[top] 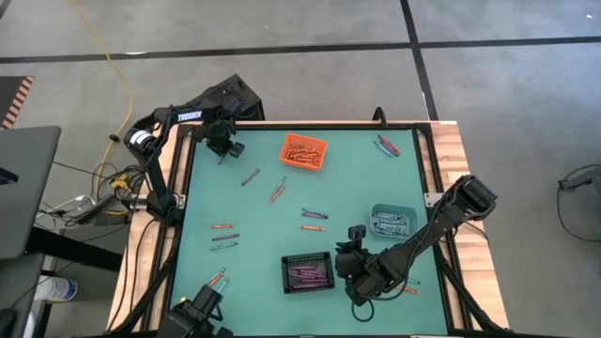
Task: Sort crayons
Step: Put the blue crayon into the blue bin
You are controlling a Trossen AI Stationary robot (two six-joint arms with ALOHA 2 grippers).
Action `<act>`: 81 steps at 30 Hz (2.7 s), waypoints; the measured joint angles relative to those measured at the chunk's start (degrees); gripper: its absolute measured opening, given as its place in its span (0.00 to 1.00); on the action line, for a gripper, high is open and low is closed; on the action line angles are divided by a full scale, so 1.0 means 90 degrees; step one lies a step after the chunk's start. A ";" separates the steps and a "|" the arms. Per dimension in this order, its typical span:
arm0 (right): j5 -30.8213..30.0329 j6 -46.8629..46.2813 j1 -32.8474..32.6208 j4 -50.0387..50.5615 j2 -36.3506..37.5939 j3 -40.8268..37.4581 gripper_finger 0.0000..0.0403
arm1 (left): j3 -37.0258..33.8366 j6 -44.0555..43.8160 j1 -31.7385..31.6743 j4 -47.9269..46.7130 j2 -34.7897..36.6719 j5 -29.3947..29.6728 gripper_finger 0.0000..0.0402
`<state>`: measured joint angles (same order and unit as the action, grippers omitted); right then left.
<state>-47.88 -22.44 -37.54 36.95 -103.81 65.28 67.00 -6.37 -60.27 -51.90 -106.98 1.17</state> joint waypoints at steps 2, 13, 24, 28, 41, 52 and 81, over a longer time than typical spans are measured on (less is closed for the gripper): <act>0.0002 0.0000 0.0000 0.0001 0.0000 0.0000 0.17 | -0.0001 0.0007 -0.0002 -0.0001 0.0000 -0.0005 0.07; 0.0004 0.0000 -0.0039 0.0005 0.0000 0.0001 0.17 | -0.0335 0.0208 0.0002 0.0253 0.0049 -0.0095 0.01; -0.0051 0.0000 -0.0304 0.0027 0.0170 0.0002 0.17 | -0.0037 0.0419 0.0242 0.0061 0.0564 -0.0587 0.01; -0.0394 0.0004 -0.0418 0.0039 0.0170 0.0002 0.17 | -0.0053 0.0417 0.0634 0.0240 0.1047 -0.1000 0.00; -0.1884 0.0057 -0.0754 0.0084 0.0170 0.0254 0.17 | -0.0034 -0.0214 0.3667 0.3217 0.1853 -0.2038 0.00; -0.2504 0.0053 -0.1394 0.0246 0.0168 0.0549 0.17 | -0.0027 -0.0163 0.5757 0.5628 0.1248 -0.1888 0.00; -0.1957 -0.0077 -0.0984 0.0341 0.0168 0.0537 0.17 | 0.0306 0.0681 0.5663 0.4771 0.0099 0.0185 0.45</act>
<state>-65.49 -23.13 -46.39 40.02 -102.30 70.11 69.76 -0.24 -9.31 -8.96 -106.08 2.83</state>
